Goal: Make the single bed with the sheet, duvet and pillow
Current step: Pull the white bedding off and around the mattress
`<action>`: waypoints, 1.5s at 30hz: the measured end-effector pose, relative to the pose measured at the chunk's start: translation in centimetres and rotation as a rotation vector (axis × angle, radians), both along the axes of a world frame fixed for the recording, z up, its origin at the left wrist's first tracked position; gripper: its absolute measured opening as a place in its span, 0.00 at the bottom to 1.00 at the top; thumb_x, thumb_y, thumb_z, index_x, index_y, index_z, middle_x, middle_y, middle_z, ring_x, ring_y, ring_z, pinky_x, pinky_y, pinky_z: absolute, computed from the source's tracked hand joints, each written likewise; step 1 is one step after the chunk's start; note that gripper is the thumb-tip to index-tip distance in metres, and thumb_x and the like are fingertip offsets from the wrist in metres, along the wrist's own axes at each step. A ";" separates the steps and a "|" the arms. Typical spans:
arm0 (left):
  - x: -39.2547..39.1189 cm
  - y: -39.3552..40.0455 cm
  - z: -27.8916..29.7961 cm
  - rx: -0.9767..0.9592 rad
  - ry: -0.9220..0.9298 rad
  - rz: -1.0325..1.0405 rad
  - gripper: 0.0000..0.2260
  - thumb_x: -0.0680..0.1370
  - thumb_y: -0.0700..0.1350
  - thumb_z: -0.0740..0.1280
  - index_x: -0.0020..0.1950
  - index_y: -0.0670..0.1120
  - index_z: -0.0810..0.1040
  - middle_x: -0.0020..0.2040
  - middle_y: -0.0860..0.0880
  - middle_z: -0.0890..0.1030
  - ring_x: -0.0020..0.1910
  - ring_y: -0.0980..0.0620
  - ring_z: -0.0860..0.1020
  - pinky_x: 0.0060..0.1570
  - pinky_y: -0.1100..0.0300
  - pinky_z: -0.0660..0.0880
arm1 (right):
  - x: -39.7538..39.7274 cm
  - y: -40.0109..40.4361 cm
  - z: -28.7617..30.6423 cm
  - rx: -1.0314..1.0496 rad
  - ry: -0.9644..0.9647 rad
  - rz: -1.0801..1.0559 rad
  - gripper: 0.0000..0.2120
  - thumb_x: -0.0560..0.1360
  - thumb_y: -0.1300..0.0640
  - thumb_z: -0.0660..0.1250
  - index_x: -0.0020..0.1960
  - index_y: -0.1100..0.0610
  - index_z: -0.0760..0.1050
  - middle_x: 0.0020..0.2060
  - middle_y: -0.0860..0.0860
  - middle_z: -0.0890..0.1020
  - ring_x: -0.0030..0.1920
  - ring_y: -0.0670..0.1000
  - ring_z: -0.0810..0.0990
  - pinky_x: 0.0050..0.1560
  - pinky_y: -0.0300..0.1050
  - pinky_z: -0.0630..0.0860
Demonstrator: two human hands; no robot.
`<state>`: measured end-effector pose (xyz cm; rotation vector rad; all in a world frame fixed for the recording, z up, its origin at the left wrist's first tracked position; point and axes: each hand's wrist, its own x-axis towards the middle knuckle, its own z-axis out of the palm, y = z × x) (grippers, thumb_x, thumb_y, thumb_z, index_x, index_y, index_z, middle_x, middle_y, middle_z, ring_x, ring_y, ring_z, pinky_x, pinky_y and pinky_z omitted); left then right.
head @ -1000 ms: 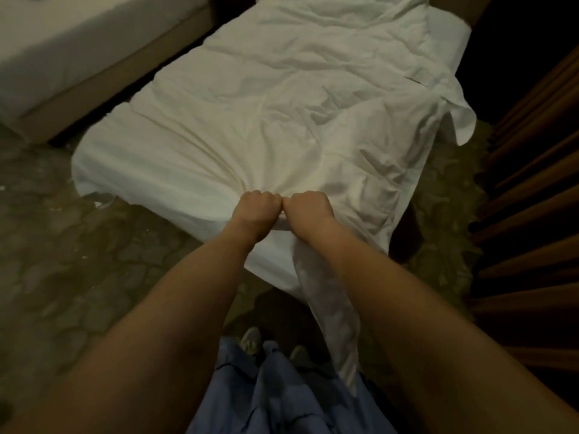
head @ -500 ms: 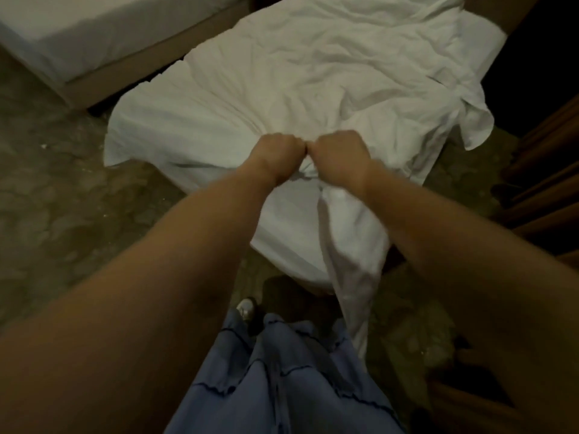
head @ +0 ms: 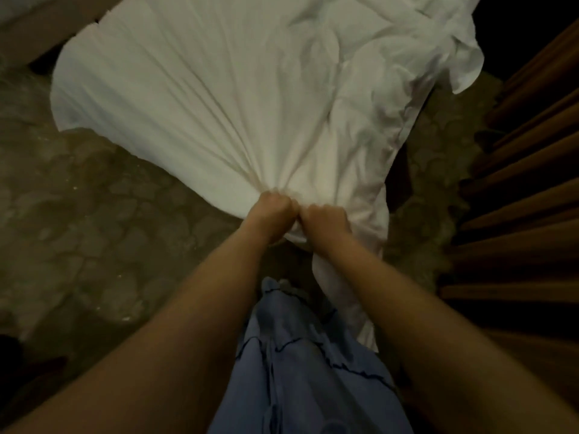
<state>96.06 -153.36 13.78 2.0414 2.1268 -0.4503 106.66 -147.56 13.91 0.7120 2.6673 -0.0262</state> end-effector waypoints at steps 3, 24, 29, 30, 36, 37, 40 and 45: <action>-0.3 -2.8 -3.8 -0.195 -0.032 0.034 0.12 0.80 0.42 0.57 0.60 0.41 0.74 0.60 0.42 0.77 0.58 0.44 0.76 0.55 0.55 0.70 | -0.4 -3.5 -3.0 -0.113 -0.059 -0.023 0.14 0.81 0.60 0.52 0.65 0.57 0.69 0.59 0.55 0.76 0.57 0.57 0.77 0.51 0.49 0.73; -2.1 2.4 -3.2 -0.249 0.057 -0.108 0.31 0.73 0.50 0.70 0.71 0.41 0.61 0.67 0.43 0.67 0.66 0.45 0.67 0.67 0.53 0.61 | -0.7 0.9 -2.6 0.017 -0.343 -0.087 0.39 0.69 0.47 0.72 0.72 0.54 0.55 0.68 0.58 0.62 0.66 0.59 0.64 0.63 0.60 0.64; -3.3 5.4 -1.5 -0.209 0.080 -0.080 0.32 0.73 0.51 0.71 0.70 0.41 0.61 0.67 0.43 0.67 0.66 0.45 0.67 0.66 0.54 0.62 | -0.4 4.2 -1.0 0.062 -0.344 -0.149 0.41 0.69 0.48 0.73 0.74 0.54 0.53 0.69 0.58 0.61 0.68 0.60 0.63 0.65 0.61 0.62; -3.1 6.4 -1.0 -0.189 0.074 -0.077 0.32 0.73 0.51 0.71 0.70 0.41 0.61 0.67 0.43 0.68 0.66 0.45 0.67 0.66 0.54 0.62 | -0.3 4.9 -0.6 0.068 -0.344 -0.159 0.41 0.69 0.48 0.72 0.74 0.53 0.53 0.69 0.58 0.61 0.68 0.60 0.62 0.65 0.61 0.62; -0.2 13.5 0.8 -0.088 0.036 -0.127 0.30 0.74 0.51 0.69 0.70 0.40 0.62 0.66 0.43 0.68 0.65 0.45 0.68 0.64 0.54 0.64 | 0.3 11.2 1.1 0.151 -0.280 -0.236 0.40 0.70 0.49 0.72 0.74 0.53 0.53 0.70 0.58 0.61 0.69 0.60 0.62 0.65 0.59 0.62; 0.1 14.6 0.9 -0.083 0.036 -0.126 0.30 0.74 0.51 0.69 0.70 0.40 0.62 0.66 0.43 0.68 0.65 0.45 0.68 0.64 0.53 0.64 | 0.6 12.3 1.3 0.164 -0.274 -0.242 0.39 0.70 0.50 0.71 0.73 0.53 0.53 0.69 0.58 0.61 0.69 0.60 0.62 0.65 0.58 0.63; 1.0 18.3 1.1 -0.067 0.040 -0.125 0.30 0.73 0.52 0.70 0.69 0.40 0.63 0.65 0.43 0.68 0.65 0.45 0.68 0.64 0.53 0.64 | 1.8 15.8 1.3 0.168 -0.280 -0.275 0.37 0.70 0.51 0.72 0.71 0.53 0.56 0.68 0.58 0.62 0.68 0.60 0.62 0.65 0.60 0.62; 4.2 25.5 1.4 -0.063 -0.025 -0.039 0.31 0.72 0.52 0.71 0.68 0.41 0.63 0.65 0.44 0.69 0.65 0.46 0.68 0.64 0.53 0.64 | 3.8 23.1 0.8 0.161 -0.295 -0.225 0.39 0.70 0.50 0.71 0.74 0.55 0.54 0.70 0.58 0.60 0.69 0.60 0.61 0.66 0.61 0.61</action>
